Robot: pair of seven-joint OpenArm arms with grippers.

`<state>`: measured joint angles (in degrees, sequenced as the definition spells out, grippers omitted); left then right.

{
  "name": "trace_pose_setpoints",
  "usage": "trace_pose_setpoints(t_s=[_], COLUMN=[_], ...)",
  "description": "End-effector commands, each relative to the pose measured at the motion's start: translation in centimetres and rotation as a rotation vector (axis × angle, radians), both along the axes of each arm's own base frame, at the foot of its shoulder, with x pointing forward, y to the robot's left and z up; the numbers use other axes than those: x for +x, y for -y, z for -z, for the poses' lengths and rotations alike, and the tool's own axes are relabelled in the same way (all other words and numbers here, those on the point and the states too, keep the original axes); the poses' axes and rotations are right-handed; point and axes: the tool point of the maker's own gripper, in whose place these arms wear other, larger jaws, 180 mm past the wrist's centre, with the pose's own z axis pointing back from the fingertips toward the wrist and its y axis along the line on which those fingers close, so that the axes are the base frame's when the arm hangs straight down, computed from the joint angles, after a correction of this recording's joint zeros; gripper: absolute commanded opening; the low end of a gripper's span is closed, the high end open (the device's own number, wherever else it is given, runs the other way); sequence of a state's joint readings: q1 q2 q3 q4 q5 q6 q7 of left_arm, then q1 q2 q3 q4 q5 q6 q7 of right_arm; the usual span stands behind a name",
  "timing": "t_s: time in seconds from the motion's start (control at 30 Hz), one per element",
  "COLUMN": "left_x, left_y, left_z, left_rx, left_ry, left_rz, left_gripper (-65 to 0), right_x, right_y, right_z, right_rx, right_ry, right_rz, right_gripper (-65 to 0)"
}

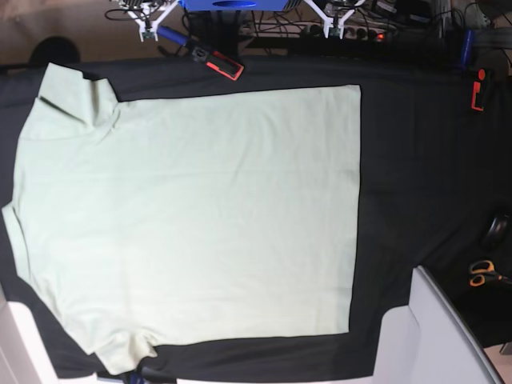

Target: Fold the T-shirt properly

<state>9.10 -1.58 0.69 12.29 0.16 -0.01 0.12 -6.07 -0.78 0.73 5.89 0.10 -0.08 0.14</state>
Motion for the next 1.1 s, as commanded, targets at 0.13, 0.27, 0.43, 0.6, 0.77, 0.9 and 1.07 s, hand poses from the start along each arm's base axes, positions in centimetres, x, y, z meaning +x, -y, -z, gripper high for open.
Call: trace_pose_setpoints(t_s=[0.13, 0.27, 0.43, 0.6, 0.77, 0.9, 1.07], left_x=[-0.3, -0.2, -0.2, -0.3, -0.4, -0.9, -2.0], left_y=[-0.6, -0.6, -0.6, -0.7, -0.8, -1.6, -3.6], left_z=[-0.1, -0.1, -0.1, -0.1, -0.1, -0.2, -1.0], left_rx=[0.011, 0.011, 0.011, 0.013, 0.014, 0.027, 0.061], left_ry=[-0.003, -0.003, 0.002, 0.002, -0.004, -0.009, 0.019], left_rz=[0.01, 0.011, 0.012, 0.012, 0.011, 0.01, 0.012], left_gripper=[-63.5, -43.8, -39.1, -40.6, -65.0, -65.0, -65.0], right_x=[-0.1, 0.0, 0.0, 0.0, -0.2, -1.0, -2.5], right_y=[0.3, 0.3, 0.3, 0.3, 0.3, 0.3, 0.5], right_z=[0.0, 0.0, 0.0, 0.0, 0.0, -0.1, -0.2], right_rx=[-0.008, -0.008, -0.008, -0.008, -0.008, -0.007, -0.011], right_ry=[0.004, 0.006, 0.006, 0.004, -0.003, -0.017, -0.029], right_rz=[0.01, 0.01, 0.007, 0.005, 0.01, 0.003, 0.003], right_gripper=[-62.7, -41.8, -18.3, -28.4, -62.7, -64.3, -64.4])
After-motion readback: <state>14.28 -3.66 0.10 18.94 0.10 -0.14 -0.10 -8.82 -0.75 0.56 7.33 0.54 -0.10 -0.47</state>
